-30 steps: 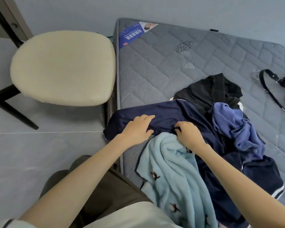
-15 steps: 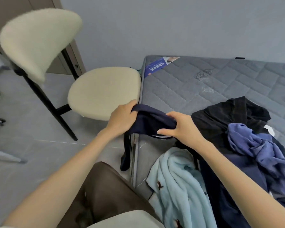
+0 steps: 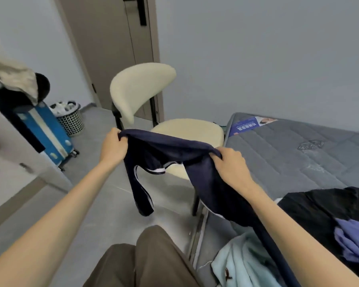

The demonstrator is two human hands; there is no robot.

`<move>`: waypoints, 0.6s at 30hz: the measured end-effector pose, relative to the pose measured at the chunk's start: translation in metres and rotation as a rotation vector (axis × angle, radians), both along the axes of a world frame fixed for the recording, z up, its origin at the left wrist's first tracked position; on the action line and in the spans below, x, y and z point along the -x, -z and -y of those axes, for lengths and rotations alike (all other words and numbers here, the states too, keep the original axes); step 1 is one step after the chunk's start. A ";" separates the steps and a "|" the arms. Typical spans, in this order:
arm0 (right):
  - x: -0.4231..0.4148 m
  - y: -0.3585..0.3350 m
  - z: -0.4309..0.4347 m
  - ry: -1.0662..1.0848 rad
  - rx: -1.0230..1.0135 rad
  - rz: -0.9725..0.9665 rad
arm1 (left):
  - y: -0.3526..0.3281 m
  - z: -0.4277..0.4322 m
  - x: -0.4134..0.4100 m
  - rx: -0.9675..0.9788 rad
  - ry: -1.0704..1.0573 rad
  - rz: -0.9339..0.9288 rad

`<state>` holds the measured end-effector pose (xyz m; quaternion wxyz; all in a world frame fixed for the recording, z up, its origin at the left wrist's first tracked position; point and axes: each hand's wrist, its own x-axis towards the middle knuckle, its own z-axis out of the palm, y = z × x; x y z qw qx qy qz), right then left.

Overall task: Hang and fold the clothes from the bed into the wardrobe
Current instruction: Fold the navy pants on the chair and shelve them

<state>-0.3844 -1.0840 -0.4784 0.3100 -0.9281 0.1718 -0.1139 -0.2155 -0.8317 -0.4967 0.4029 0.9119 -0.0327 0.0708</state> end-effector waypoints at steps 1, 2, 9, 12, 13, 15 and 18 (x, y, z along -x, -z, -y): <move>-0.017 -0.014 -0.009 -0.031 -0.146 0.063 | -0.001 -0.010 0.000 0.005 0.012 -0.015; -0.035 -0.029 -0.021 -0.066 -0.292 0.117 | -0.003 -0.019 0.001 0.022 0.030 -0.022; -0.139 -0.105 -0.127 -0.213 -1.012 0.134 | -0.049 -0.086 0.018 0.256 0.034 0.048; -0.163 -0.134 -0.170 -0.245 -1.165 0.122 | -0.081 -0.122 0.036 0.409 0.021 0.024; -0.169 -0.143 -0.181 -0.250 -1.206 0.110 | -0.088 -0.134 0.045 0.409 0.050 0.008; -0.180 -0.160 -0.202 -0.263 -1.257 0.091 | -0.092 -0.155 0.059 0.391 0.082 -0.051; -0.178 -0.180 -0.228 -0.323 -1.325 0.082 | -0.089 -0.180 0.085 0.392 0.122 -0.134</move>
